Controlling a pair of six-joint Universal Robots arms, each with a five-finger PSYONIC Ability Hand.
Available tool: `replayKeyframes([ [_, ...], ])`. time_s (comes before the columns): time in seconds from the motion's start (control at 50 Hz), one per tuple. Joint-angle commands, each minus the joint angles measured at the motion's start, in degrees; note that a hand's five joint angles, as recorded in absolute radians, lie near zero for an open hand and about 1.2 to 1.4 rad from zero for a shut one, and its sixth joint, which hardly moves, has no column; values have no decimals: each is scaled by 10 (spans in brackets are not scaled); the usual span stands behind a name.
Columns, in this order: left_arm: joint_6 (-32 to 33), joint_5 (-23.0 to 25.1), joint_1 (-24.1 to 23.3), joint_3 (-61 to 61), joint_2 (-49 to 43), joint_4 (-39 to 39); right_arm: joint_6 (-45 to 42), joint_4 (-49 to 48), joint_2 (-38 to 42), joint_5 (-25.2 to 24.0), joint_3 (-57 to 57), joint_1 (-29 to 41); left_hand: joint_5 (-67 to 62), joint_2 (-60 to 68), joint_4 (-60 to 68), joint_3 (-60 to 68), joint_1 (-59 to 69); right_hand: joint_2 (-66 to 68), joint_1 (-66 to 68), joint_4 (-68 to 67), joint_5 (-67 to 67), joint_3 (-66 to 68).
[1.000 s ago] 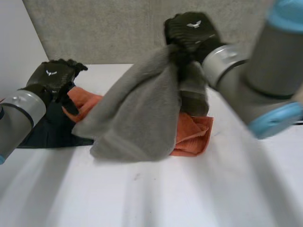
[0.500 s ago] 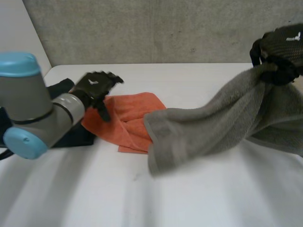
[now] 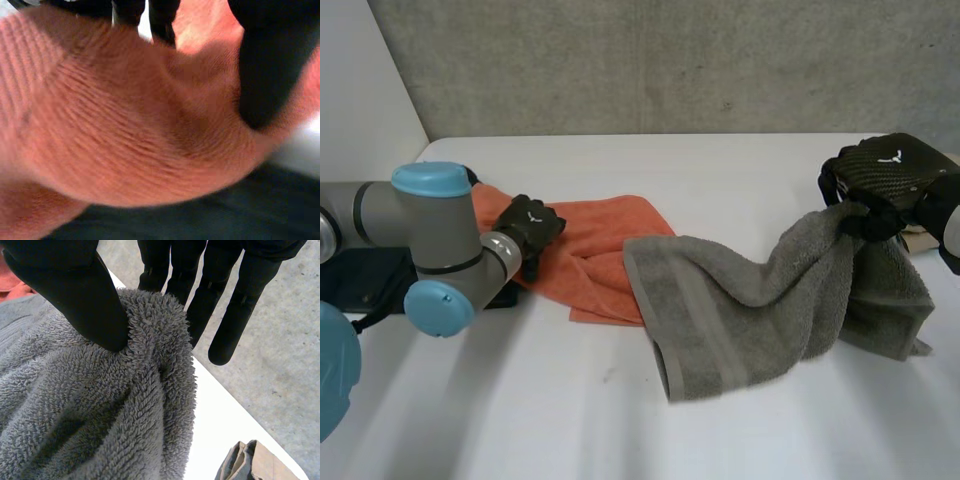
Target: Fold the laundry.
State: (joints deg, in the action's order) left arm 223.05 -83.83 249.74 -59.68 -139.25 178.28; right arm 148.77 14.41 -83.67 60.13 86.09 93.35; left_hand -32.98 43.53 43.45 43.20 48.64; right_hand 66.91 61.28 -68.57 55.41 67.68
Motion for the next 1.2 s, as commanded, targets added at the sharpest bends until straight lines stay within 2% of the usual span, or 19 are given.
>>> replayKeyframes([
  [0.02,27,-43,7,39,-1,60,1,-6,8,3,2,7,-370,365,365,368,314,131,187,-114,146,123],
  [0.12,7,-69,45,112,58,132,3,-6,5,5,-3,12,-370,365,365,368,314,131,187,-114,146,123],
  [0.18,-40,-117,85,174,98,164,3,-5,3,10,-7,14,-370,365,365,368,314,131,187,-114,146,123],
  [0.34,-47,-201,164,282,101,142,7,-5,3,10,-10,25,-370,365,365,368,314,131,187,-114,146,123],
  [0.46,-53,-185,174,220,99,123,11,-6,9,11,-7,41,-349,343,344,347,292,131,187,-114,146,123],
  [0.48,-60,-161,171,181,104,121,12,-6,10,12,-6,44,-60,55,56,58,4,131,187,-114,146,123],
  [0.52,-62,-135,167,141,111,123,13,-6,11,14,-6,47,247,-252,-252,-249,-304,131,187,-114,146,123],
  [0.54,-66,-108,160,100,120,125,13,-6,11,15,-6,50,330,-335,-335,-332,-386,131,187,-114,146,123],
  [0.7,-82,-7,123,-75,142,124,11,-8,12,16,5,55,330,-335,-335,-332,-386,131,187,-114,146,123],
  [0.76,-85,22,115,-103,122,122,10,-13,14,16,11,55,330,-335,-335,-332,-386,131,187,-114,146,123],
  [0.84,-82,31,113,-90,72,119,8,-18,18,17,15,61,330,-335,-335,-332,-386,131,187,-114,146,123],
  [0.92,-82,23,116,-43,18,109,8,-20,19,17,22,66,317,-322,-321,-319,-373,131,187,-114,146,123],
  [0.94,-82,22,117,-33,8,104,8,-20,19,17,23,67,261,-266,-266,-263,-318,131,187,-114,146,123],
  [0.98,-83,19,121,-12,-7,91,7,-22,19,19,25,68,95,-100,-100,-97,-151,131,187,-114,146,123],
  [1.0,-82,16,125,4,-18,77,7,-25,20,22,28,68,-163,157,158,160,106,131,187,-114,146,123],
  [1.02,-82,13,127,12,-21,73,6,-26,21,23,28,68,-320,315,315,318,263,131,187,-114,146,123],
  [1.04,-82,9,130,17,-19,69,6,-28,21,24,29,68,-370,364,365,367,313,131,187,-114,146,123],
  [1.14,-106,-69,148,17,44,91,2,-36,22,31,31,68,-370,365,365,368,314,131,187,-114,146,123],
  [1.2,-147,-130,167,4,100,176,-1,-36,21,32,31,68,-370,365,365,368,314,131,187,-114,146,123],
])
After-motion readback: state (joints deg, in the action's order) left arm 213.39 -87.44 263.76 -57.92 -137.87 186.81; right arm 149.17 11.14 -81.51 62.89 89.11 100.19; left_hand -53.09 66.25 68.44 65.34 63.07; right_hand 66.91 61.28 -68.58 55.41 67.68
